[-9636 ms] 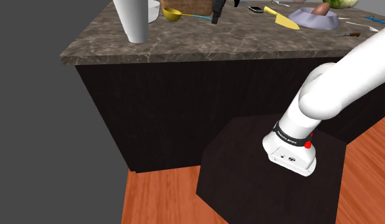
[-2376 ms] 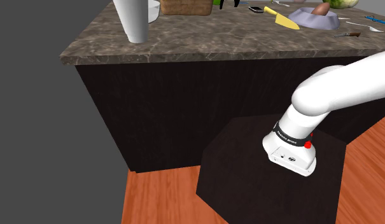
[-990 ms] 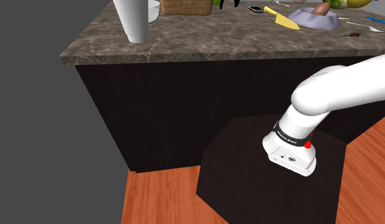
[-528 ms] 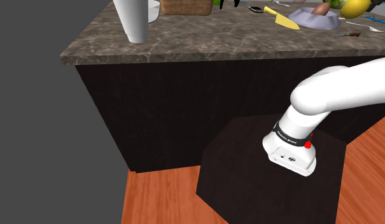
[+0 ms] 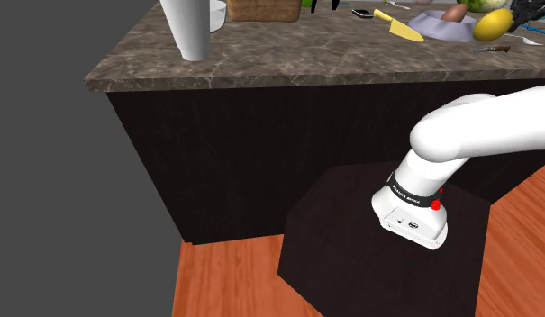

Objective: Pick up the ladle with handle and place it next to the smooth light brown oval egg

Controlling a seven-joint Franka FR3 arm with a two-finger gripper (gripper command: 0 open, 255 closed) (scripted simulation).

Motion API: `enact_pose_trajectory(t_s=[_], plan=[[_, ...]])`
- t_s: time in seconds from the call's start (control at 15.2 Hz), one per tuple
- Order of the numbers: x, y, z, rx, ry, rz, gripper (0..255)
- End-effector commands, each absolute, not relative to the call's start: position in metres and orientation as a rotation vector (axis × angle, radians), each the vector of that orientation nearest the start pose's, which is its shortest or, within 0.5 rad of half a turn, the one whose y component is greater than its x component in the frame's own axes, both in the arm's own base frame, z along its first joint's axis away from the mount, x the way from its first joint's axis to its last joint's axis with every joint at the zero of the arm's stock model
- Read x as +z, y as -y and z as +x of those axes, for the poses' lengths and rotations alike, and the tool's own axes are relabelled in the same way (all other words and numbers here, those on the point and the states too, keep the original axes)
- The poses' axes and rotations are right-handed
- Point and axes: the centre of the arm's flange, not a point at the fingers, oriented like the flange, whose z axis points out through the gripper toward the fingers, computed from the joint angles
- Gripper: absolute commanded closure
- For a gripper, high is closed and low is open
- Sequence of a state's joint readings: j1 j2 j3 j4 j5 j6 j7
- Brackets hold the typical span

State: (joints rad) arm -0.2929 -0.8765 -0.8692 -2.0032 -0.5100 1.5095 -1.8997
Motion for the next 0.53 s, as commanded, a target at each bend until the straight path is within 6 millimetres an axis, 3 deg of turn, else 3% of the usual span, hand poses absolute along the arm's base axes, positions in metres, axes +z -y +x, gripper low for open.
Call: enact_pose_trajectory(t_s=[0.0,0.46], plan=[[0.605,0.427,-0.027,-0.225,1.323,-2.963,255],[0.564,0.427,-0.027,-0.225,1.323,-2.963,255]])
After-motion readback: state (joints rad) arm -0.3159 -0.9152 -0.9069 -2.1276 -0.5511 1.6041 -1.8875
